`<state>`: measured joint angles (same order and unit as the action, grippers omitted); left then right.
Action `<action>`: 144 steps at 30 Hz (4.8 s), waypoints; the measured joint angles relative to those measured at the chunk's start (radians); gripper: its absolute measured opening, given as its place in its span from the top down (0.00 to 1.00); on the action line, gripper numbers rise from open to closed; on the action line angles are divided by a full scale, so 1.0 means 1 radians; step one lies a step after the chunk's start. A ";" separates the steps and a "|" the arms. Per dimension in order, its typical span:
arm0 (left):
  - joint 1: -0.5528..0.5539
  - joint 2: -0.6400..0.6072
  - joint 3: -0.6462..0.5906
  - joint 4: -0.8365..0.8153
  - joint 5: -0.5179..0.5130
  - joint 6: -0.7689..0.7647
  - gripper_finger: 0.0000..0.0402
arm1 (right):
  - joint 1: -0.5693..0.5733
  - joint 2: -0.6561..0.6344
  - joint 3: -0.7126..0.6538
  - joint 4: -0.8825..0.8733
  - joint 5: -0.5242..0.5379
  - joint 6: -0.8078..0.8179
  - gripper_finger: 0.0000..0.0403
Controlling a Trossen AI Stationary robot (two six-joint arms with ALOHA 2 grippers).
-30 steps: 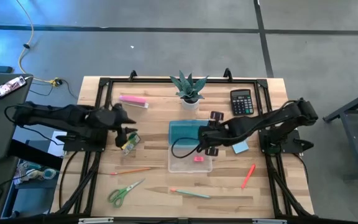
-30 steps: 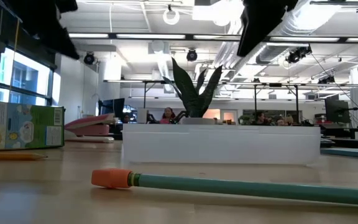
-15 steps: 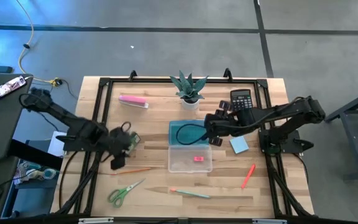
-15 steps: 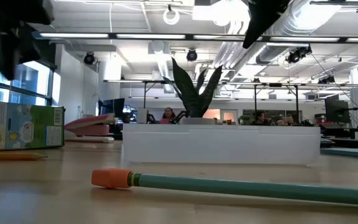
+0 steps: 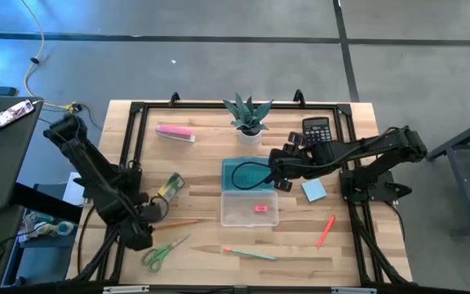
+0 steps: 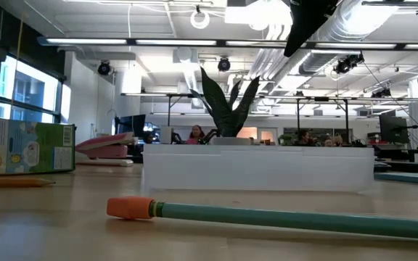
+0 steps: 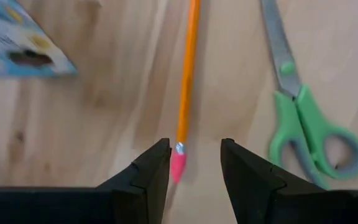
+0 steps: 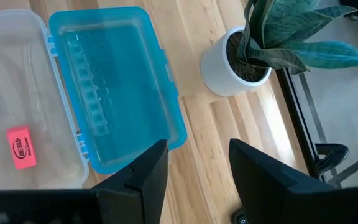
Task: Pack school essentials
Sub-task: Put the yellow pencil into the blue supply box, then put the orange pen into the blue supply box
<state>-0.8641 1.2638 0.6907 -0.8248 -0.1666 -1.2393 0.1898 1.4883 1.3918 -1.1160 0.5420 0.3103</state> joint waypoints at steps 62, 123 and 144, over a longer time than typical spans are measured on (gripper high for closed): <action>-0.050 0.259 0.054 0.069 -0.119 -0.201 0.96 | 0.001 0.000 0.000 -0.093 -0.118 0.074 0.60; 0.622 0.482 0.215 0.800 0.002 0.561 0.96 | 0.001 0.001 0.000 -0.103 -0.118 0.154 0.60; 0.633 0.481 0.215 0.801 0.001 0.585 0.80 | 0.001 0.001 0.000 -0.101 -0.161 0.164 0.60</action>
<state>-0.2308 1.7444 0.9054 -0.0240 -0.1652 -0.6543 0.1905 1.4891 1.3918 -1.2174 0.3811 0.4741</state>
